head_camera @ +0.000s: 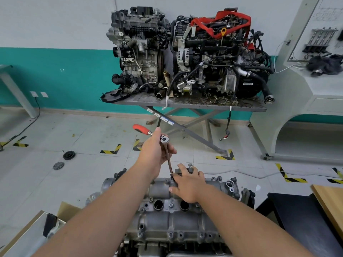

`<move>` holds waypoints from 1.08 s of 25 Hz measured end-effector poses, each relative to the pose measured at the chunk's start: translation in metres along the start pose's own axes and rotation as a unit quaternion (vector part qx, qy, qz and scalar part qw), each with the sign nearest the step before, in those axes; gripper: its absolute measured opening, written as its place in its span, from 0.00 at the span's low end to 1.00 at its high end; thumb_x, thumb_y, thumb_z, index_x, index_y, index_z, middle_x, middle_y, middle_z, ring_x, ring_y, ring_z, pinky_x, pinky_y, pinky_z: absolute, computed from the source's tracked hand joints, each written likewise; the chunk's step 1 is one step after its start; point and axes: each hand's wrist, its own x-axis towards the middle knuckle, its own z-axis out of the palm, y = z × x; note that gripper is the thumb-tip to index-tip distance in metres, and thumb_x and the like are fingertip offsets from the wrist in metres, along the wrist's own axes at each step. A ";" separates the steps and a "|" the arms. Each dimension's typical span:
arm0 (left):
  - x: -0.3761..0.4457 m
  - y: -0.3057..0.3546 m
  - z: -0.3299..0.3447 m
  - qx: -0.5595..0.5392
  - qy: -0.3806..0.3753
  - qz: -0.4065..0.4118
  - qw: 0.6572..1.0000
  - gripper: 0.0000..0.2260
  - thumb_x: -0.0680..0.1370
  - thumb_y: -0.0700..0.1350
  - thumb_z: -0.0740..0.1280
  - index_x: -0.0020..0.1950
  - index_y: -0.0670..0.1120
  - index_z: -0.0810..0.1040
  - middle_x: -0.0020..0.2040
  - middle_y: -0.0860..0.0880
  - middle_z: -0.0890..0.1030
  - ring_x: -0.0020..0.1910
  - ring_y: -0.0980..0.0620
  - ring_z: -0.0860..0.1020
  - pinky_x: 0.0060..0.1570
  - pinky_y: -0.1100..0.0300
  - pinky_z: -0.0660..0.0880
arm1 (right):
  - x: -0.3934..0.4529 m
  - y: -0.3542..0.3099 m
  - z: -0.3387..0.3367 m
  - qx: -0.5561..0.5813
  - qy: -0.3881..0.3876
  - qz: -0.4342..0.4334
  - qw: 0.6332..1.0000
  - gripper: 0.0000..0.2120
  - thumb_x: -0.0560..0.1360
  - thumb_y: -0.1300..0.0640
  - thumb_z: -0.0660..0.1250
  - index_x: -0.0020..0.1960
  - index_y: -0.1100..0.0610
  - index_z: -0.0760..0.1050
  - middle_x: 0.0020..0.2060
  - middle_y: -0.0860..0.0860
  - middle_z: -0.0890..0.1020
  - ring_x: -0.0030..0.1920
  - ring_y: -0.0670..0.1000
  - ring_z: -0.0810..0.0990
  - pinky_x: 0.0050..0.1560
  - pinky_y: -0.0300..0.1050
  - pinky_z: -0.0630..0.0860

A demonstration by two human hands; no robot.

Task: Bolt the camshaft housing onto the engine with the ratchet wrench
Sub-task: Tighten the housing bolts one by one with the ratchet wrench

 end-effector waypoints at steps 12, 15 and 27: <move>-0.004 0.005 0.005 0.111 -0.024 -0.012 0.994 0.17 0.82 0.58 0.58 0.47 0.45 0.73 0.30 0.47 0.79 0.33 0.48 0.82 0.46 0.52 0.78 | -0.003 0.000 -0.002 0.001 0.004 -0.006 1.000 0.29 0.80 0.34 0.51 0.77 0.46 0.58 0.79 0.48 0.44 0.74 0.68 0.51 0.71 0.65 0.51; -0.005 0.004 0.009 0.138 -0.032 0.003 0.990 0.19 0.82 0.58 0.57 0.41 0.46 0.75 0.30 0.47 0.80 0.33 0.49 0.82 0.50 0.49 0.78 | -0.005 -0.001 -0.003 0.001 0.008 -0.006 1.000 0.29 0.80 0.34 0.52 0.77 0.46 0.59 0.79 0.48 0.44 0.74 0.69 0.51 0.71 0.66 0.52; -0.002 0.007 0.009 0.149 -0.062 -0.002 0.987 0.16 0.81 0.58 0.59 0.44 0.47 0.73 0.30 0.47 0.79 0.31 0.48 0.79 0.46 0.50 0.78 | -0.005 0.000 -0.003 0.002 0.005 -0.006 1.000 0.29 0.80 0.34 0.51 0.76 0.46 0.59 0.79 0.48 0.45 0.74 0.68 0.51 0.70 0.66 0.52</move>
